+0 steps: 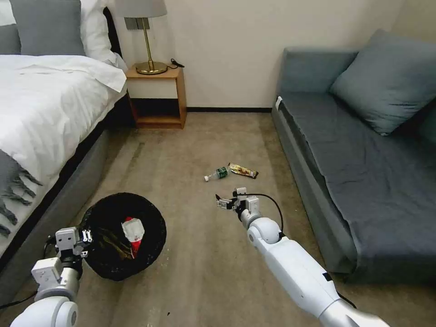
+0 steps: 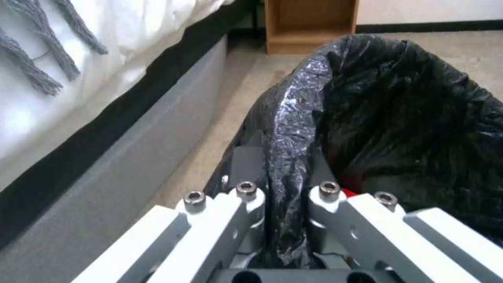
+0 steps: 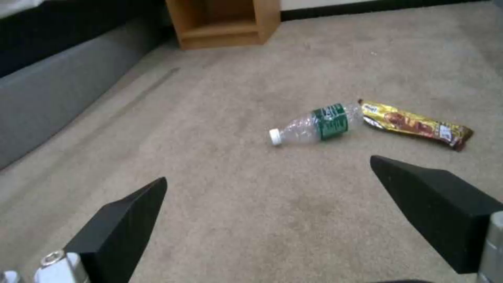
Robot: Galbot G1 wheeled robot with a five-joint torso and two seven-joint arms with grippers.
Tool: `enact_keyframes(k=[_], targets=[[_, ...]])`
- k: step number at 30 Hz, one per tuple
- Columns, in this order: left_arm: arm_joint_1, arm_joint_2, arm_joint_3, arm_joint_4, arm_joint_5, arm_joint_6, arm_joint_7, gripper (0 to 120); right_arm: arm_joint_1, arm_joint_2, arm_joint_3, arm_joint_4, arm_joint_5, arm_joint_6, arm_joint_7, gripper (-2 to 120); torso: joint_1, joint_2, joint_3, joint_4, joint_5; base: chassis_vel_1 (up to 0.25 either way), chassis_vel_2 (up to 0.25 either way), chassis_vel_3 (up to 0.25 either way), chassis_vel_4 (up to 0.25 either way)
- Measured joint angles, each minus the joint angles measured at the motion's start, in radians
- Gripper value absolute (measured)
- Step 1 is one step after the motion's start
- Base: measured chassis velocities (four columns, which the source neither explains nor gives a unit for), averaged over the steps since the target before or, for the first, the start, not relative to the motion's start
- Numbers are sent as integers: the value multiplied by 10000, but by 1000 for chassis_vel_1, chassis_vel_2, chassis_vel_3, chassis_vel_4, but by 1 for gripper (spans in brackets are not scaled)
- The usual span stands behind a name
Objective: Pick up the trash bin, then pick up the garbage on the floor and place it into the trash bin.
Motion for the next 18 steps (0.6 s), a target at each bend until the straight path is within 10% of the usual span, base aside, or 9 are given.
enact_keyframes(k=[18], targets=[[-17,25,0,91,-17,-55,38,4,-140,9,2,45,46,65,-191,100,0,0,1,-1,1,-67,67,72,-72]])
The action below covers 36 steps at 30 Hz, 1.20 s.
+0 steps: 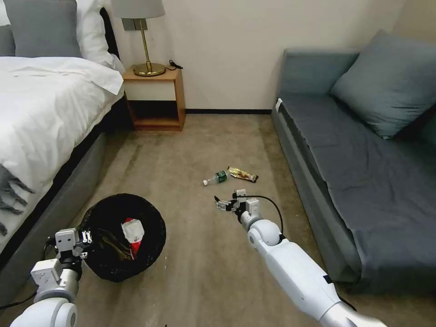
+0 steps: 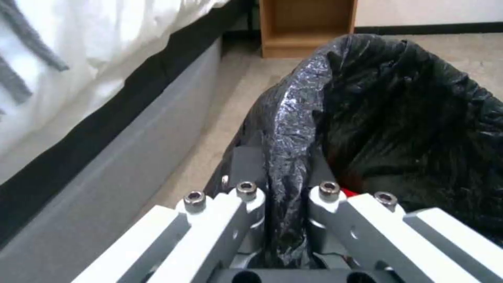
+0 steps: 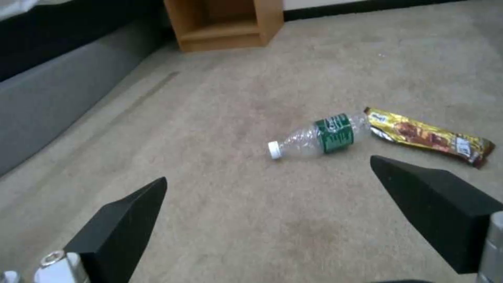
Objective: Pick up the trash bin, then pick up the garbage on the floor and place it into the trash bin.
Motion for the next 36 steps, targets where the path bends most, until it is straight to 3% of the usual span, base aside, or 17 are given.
enact_keyframes(k=[36], targets=[[14,-17,80,-18,-84,-12,42,4,-161,5,50,-122,-100,175,-194,100,0,0,0,0,0,-112,113,113,-113]])
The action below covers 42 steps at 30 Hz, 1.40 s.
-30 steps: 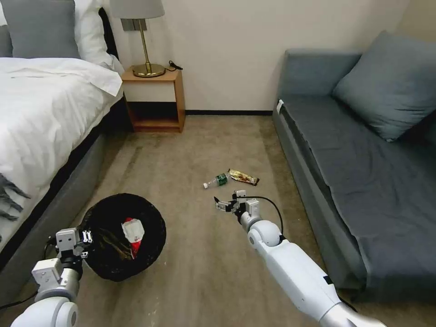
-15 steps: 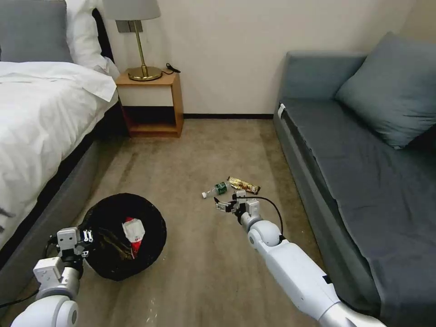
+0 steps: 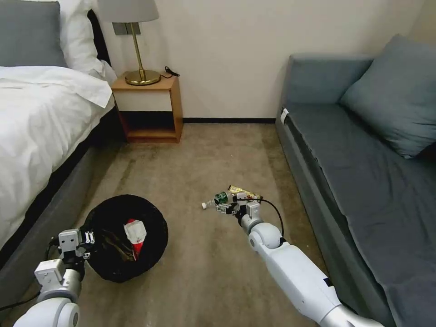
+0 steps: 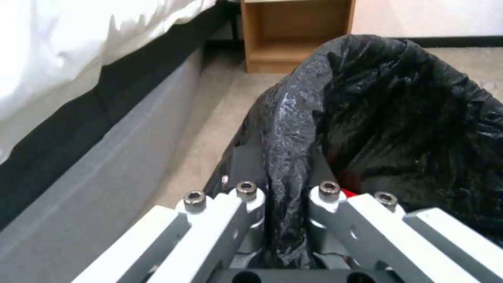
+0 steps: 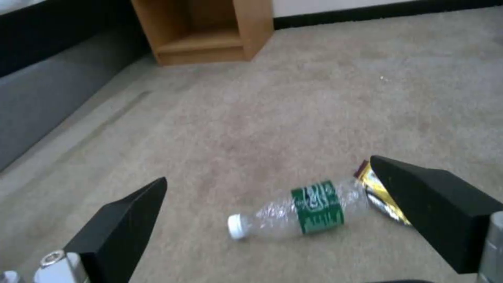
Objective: Pick up the trash bin, then pick up the garbage on the floor and place it into the trash bin.
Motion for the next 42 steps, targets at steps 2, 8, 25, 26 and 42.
enact_keyframes(k=[2,8,25,26,42], targets=[[-5,3,-5,0,-18,1,0,4,-3,-2,-4,0,-6,2,-3,100,0,0,0,0,1,-121,130,127,-122],[22,-44,23,143,-25,-22,0,4,-51,64,21,-194,-146,107,-74,100,0,0,0,1,0,-125,122,124,-139],[-70,57,36,355,-5,-55,19,4,-28,144,-43,-686,-336,235,-441,100,0,0,0,0,-1,-129,138,137,-132],[-70,57,36,355,-5,-55,19,4,-28,144,-43,-686,-336,235,-441,100,0,0,0,0,-1,-138,140,134,-125],[-58,79,23,328,-12,-68,44,4,34,-123,-532,-481,-812,237,-1399,100,1,-1,3,-4,0,-118,111,116,-124]])
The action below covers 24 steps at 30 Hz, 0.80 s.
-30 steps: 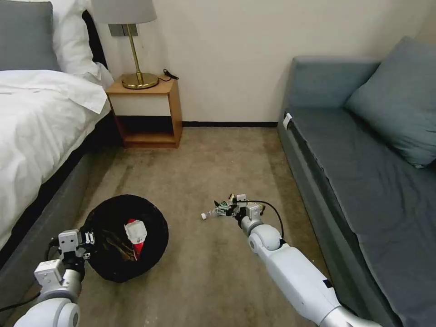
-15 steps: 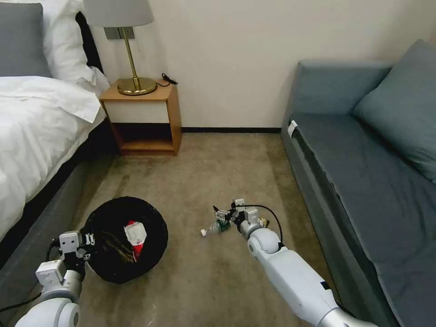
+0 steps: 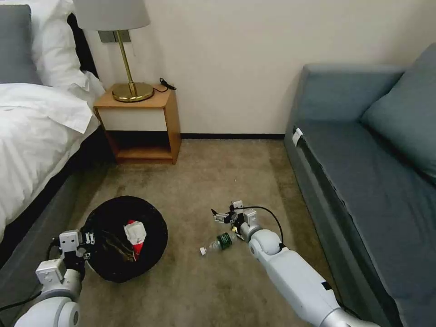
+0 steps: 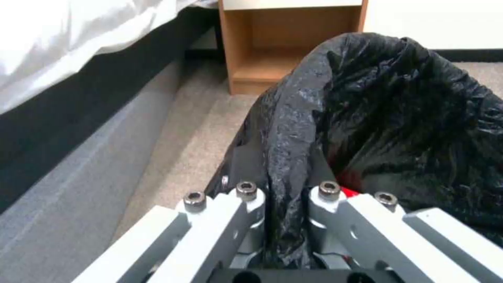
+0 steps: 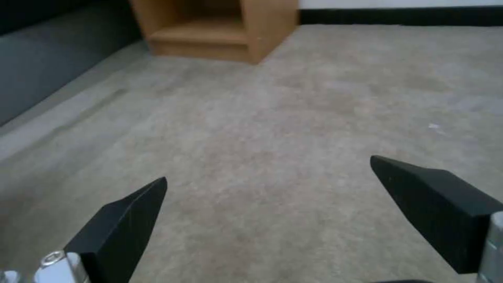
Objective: Pick up the trash bin, then pick up the garbage on the floor and place it into the trash bin.
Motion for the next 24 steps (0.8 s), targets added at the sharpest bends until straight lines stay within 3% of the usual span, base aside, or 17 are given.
enact_keyframes(k=[2,4,7,12,15,16,19,24], targets=[[142,44,-58,-10,-13,-42,9,4,520,-106,-110,-198,-413,86,-1534,100,-1,1,-3,6,0,0,0,0,0],[161,52,-76,-10,-17,-51,10,4,595,-124,-123,-233,-481,85,-1752,100,-1,1,-3,7,-2,0,0,0,0],[247,72,-179,-50,-100,-71,-134,4,1257,-219,-221,-596,-1104,-132,-3619,100,-1,1,-3,8,0,0,0,0,0],[296,50,-194,-111,-171,-58,-210,4,1502,-254,-187,-712,-1542,-406,-4767,100,-1,0,-3,6,0,0,0,0,0],[270,29,-194,-128,-115,8,-213,4,1635,-236,398,-972,-3121,-255,-7409,100,-1,1,-3,6,0,0,0,0,0],[270,29,-194,-128,-115,8,-213,4,1635,-236,398,-972,-3121,-255,-7409,100,-1,1,-3,6,0,0,0,0,0],[145,13,-146,-94,-29,55,-215,4,1663,-175,1068,-1263,-5407,448,-9085,100,-1,0,-3,3,0,0,0,0,0],[0,-19,-50,-7,106,94,-215,4,1599,-63,1459,-1552,-6950,1063,-8900,100,-1,0,-3,3,1,0,0,0,0]])
